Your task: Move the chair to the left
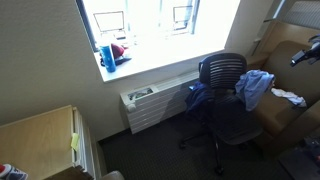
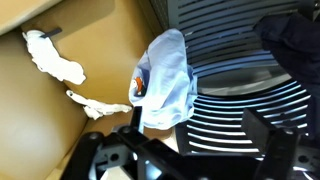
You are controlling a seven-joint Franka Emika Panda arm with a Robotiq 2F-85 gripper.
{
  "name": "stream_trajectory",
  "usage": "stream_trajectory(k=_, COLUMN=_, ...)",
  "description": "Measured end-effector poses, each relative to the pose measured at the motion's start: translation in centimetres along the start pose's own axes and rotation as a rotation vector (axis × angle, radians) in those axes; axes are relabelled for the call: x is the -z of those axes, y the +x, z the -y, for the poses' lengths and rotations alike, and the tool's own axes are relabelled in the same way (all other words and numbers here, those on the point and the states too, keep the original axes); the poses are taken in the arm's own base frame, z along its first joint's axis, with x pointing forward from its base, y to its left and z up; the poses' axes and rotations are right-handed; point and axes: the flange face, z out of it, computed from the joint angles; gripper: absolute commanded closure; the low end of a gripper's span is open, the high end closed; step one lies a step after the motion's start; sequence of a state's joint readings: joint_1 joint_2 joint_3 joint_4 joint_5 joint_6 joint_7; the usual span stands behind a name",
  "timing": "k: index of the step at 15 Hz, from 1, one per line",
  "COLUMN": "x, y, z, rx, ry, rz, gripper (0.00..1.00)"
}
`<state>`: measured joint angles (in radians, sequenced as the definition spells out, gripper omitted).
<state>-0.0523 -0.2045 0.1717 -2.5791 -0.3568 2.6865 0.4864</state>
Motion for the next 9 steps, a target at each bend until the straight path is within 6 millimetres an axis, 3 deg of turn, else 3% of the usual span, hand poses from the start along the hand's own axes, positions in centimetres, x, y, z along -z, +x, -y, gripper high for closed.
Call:
stream_trajectory(k=6, x=-6.5, y=1.0, z=1.4, rx=-0.106, ry=-0.052, rz=-0.064, gripper=0.0)
stream_trajectory(k=9, x=-8.2, y=1.7, z=1.8, rx=-0.116, ry=-0.039, rz=-0.043, gripper=0.0)
